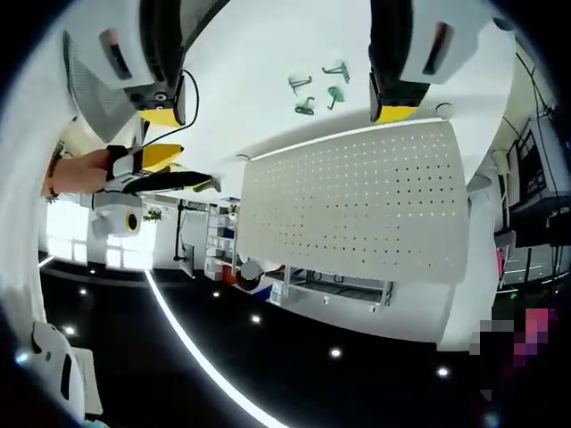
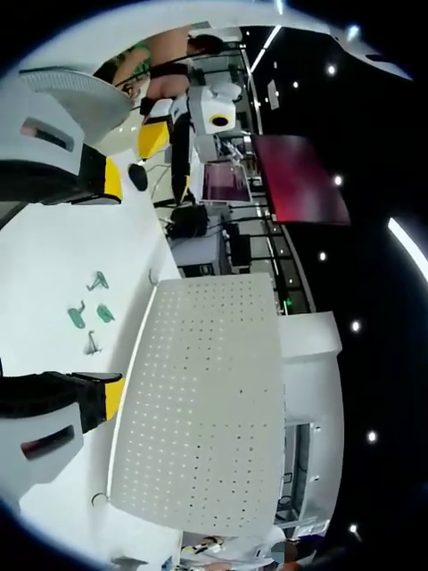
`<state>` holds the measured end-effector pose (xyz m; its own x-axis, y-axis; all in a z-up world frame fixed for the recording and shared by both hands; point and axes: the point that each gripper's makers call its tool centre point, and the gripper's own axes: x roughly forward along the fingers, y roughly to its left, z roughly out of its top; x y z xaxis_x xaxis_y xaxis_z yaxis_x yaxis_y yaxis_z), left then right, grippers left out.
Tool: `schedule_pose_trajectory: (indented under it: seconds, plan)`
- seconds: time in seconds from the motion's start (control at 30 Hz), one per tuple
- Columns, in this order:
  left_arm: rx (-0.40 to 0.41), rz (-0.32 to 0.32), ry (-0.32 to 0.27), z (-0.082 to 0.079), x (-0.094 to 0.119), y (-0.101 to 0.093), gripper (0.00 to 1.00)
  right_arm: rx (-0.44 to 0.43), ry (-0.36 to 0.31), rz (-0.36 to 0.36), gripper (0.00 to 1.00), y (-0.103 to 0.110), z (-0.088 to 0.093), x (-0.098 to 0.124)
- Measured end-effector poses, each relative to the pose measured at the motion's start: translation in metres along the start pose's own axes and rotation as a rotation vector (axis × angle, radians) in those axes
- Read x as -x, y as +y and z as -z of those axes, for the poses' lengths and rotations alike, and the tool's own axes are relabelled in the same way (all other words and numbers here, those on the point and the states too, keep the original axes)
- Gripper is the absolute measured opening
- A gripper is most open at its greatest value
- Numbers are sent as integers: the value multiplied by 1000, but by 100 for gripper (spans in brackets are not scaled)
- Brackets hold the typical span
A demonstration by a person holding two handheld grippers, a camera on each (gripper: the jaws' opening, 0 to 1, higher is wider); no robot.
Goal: Insert the hook assembly into the mounting plate slot until the hook locks in place.
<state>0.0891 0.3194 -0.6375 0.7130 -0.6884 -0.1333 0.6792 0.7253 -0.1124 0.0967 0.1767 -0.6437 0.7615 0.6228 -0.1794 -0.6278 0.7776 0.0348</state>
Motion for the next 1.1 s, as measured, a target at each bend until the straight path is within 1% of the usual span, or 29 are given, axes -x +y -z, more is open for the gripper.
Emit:
schedule_pose_trajectory:
  seconds: [0.27,0.63,0.8,0.87,0.97,1.1]
  plan:
    - [28,1,12,9,-8,15,83,-4,-1,14,78,-2,1,-1]
    - [56,-2,37,21,-19,22,78,-16,3,41,77,-6,4,-1]
    - [63,3,59,31,-23,27,75,-21,9,45,77,-7,5,-3]
    - [87,-10,59,33,-24,30,76,-22,13,45,77,-7,6,-3]
    - [100,-8,57,35,-26,32,74,-27,18,40,77,-7,9,-5]
    - [106,-10,88,47,-29,35,74,-10,40,34,77,-4,12,-6]
